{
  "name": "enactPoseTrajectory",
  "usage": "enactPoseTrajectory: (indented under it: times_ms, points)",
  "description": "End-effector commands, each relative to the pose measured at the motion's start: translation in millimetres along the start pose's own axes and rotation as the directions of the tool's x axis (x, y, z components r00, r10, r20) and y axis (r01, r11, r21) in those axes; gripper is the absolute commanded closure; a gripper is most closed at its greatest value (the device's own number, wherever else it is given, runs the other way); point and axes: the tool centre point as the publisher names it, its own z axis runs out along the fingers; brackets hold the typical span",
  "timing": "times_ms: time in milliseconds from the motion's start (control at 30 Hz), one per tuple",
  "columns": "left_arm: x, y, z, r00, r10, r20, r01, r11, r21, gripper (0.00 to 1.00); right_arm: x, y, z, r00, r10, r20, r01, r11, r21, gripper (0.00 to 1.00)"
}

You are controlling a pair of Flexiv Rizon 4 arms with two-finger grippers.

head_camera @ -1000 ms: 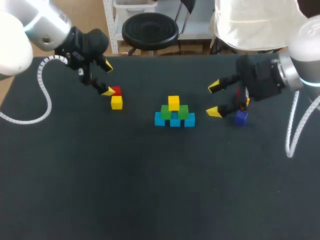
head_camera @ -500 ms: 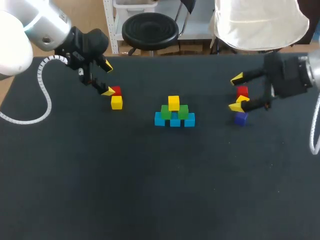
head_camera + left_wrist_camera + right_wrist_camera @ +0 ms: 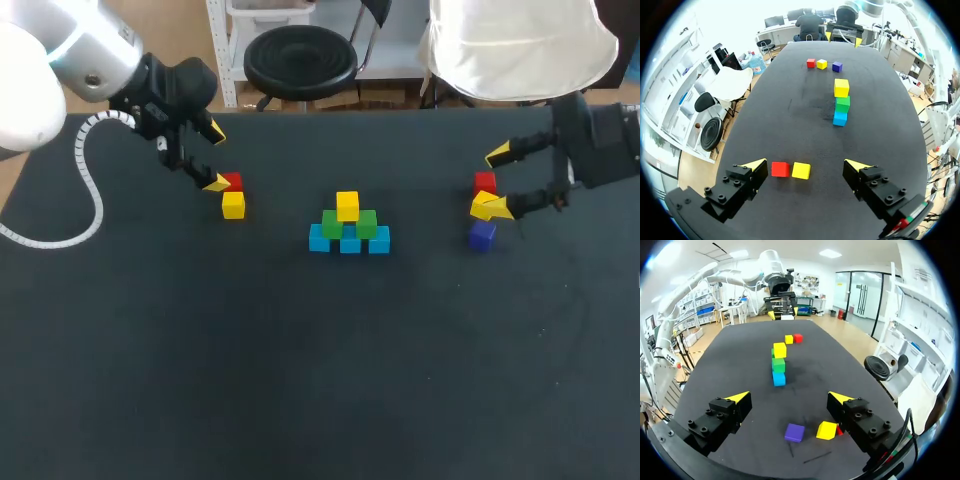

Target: Place the blue cubes, place green cubes on the blue cubes, place the yellow cubes on the green cubes, then place the red cubes on the yellow cubes, and place purple cube on the red cubes.

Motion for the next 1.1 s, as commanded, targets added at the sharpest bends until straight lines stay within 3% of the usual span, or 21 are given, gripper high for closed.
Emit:
enactPoseTrajectory:
  times_ms: [33, 100, 167, 400, 667, 900, 1100]
  points:
    - [1.3, -0.2, 0, 1.000, 0.003, 0.004, -0.003, 1.000, 0.000, 0.00, 0, -1, 1, 1.000, 0.000, 0.002, 0.000, 1.000, -0.001, 0.00]
    - [1.3, -0.2, 0, 1.000, 0.003, 0.004, -0.003, 1.000, 0.000, 0.00, 5, -4, -1, 0.999, 0.028, 0.025, -0.028, 1.000, -0.014, 0.00]
    - [1.3, -0.2, 0, 1.000, 0.003, 0.004, -0.003, 1.000, 0.000, 0.00, 13, -8, -10, 0.994, 0.024, 0.107, -0.023, 1.000, -0.015, 0.00]
    - [1.3, -0.2, 0, 1.000, 0.003, 0.004, -0.003, 1.000, 0.000, 0.00, 28, -25, -21, 0.996, 0.051, 0.080, -0.052, 0.999, 0.006, 0.00]
    - [1.3, -0.2, 0, 1.000, 0.003, 0.004, -0.003, 1.000, 0.000, 0.00, 52, -50, 1, 1.000, 0.029, -0.007, -0.029, 0.999, 0.021, 0.00]
    - [1.3, -0.2, 0, 1.000, 0.003, 0.004, -0.003, 1.000, 0.000, 0.00, 69, -61, 10, 0.998, 0.063, 0.025, -0.065, 0.994, 0.084, 0.00]
    - [1.3, -0.2, 0, 1.000, 0.003, 0.004, -0.003, 1.000, 0.000, 0.00, 79, -64, 15, 0.994, 0.097, 0.051, -0.100, 0.992, 0.081, 0.00]
